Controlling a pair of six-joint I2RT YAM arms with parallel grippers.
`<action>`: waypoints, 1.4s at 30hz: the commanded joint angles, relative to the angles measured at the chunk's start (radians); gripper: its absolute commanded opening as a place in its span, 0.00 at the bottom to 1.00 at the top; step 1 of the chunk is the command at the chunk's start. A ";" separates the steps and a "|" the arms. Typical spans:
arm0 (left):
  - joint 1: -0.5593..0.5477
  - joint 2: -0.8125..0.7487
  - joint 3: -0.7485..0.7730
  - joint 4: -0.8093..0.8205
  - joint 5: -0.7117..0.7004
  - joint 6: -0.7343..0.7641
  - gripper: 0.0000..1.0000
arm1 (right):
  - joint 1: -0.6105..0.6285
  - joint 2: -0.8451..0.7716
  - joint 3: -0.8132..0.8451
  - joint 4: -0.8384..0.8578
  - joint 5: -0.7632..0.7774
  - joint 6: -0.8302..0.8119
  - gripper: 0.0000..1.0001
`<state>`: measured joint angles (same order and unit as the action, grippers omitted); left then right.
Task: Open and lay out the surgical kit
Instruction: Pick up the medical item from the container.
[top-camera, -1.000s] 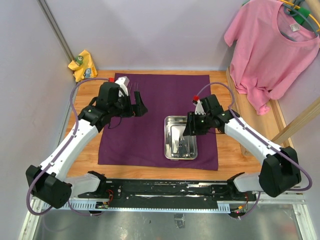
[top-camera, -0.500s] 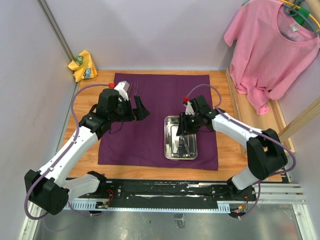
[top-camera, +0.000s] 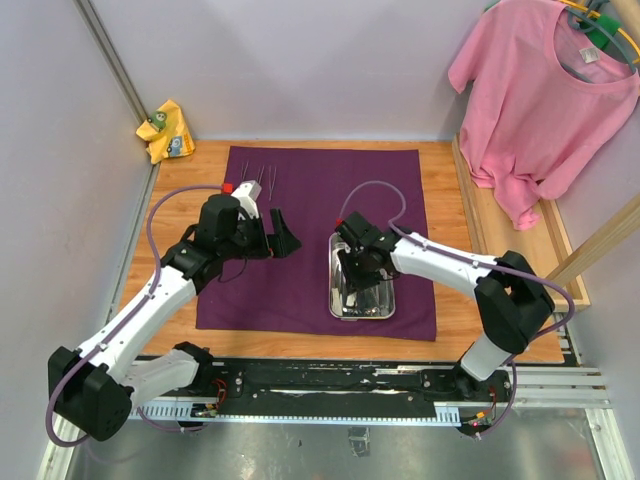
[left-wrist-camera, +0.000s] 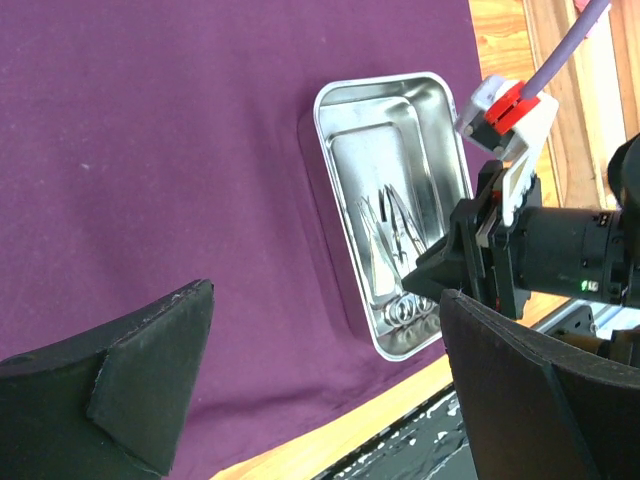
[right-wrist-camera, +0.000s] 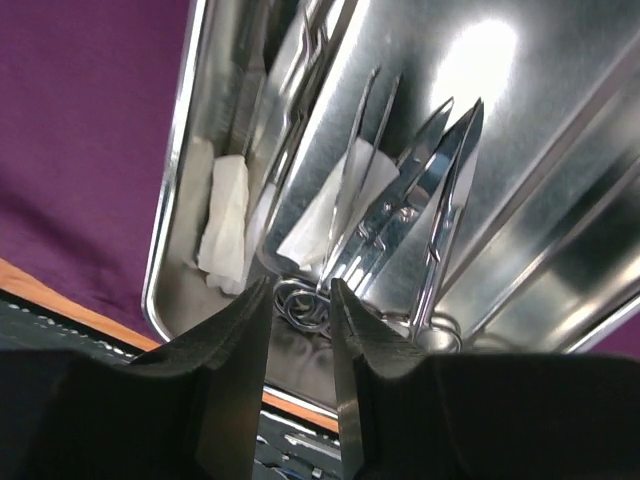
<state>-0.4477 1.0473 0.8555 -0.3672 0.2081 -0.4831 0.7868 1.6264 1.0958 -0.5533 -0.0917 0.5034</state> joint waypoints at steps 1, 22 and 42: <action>-0.007 -0.041 -0.019 0.042 0.012 -0.014 0.99 | 0.057 0.025 0.032 -0.118 0.151 0.050 0.31; -0.006 -0.030 -0.012 0.033 -0.004 0.005 0.99 | 0.058 0.130 0.029 -0.099 0.142 0.084 0.22; -0.007 -0.054 0.012 -0.001 -0.031 0.010 0.99 | 0.059 0.005 0.084 -0.173 0.179 0.078 0.01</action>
<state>-0.4477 1.0191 0.8417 -0.3611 0.1925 -0.4908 0.8352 1.6890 1.1408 -0.6731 0.0444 0.5766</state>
